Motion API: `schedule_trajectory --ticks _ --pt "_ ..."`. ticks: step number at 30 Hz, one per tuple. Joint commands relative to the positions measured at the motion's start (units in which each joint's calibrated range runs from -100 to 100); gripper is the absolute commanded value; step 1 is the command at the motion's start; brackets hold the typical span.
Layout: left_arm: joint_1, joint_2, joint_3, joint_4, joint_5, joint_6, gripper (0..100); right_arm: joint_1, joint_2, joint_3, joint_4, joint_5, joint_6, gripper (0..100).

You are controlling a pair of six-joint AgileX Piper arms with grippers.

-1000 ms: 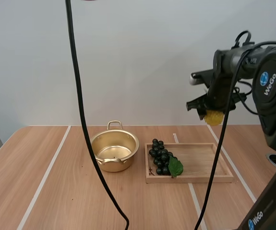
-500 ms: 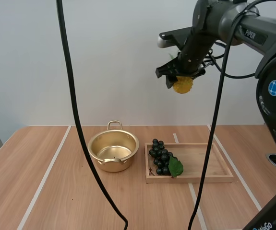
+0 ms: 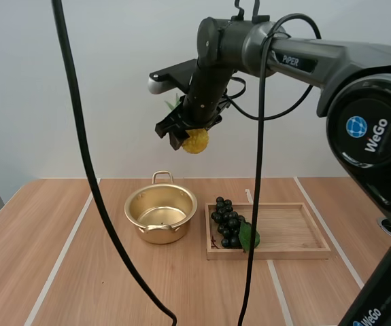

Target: Open the pot, put the pineapple inside, and close it

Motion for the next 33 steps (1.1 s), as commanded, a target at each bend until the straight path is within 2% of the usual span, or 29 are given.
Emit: schedule_trajectory --ticks 1,6,11,17,33 --pt "0.09 -0.5 -0.7 0.7 -0.2 -0.2 0 1.0 0.9 -0.6 -0.1 0.9 -0.7 0" --pt "0.09 -0.5 -1.6 0.7 -0.1 -0.2 0 1.9 4.1 -0.6 0.3 2.1 -1.7 0" --pt "0.09 -0.5 -1.6 0.7 2.0 -0.2 0 1.9 7.0 -0.2 4.6 6.1 -1.9 0" --pt "0.09 -0.5 -1.6 0.7 3.7 -0.2 0 1.9 9.4 2.7 9.3 1.6 -5.1 0" --pt "0.09 -0.5 -1.6 0.7 4.6 -0.3 0 1.9 13.8 6.5 12.2 -2.4 -7.8 0"
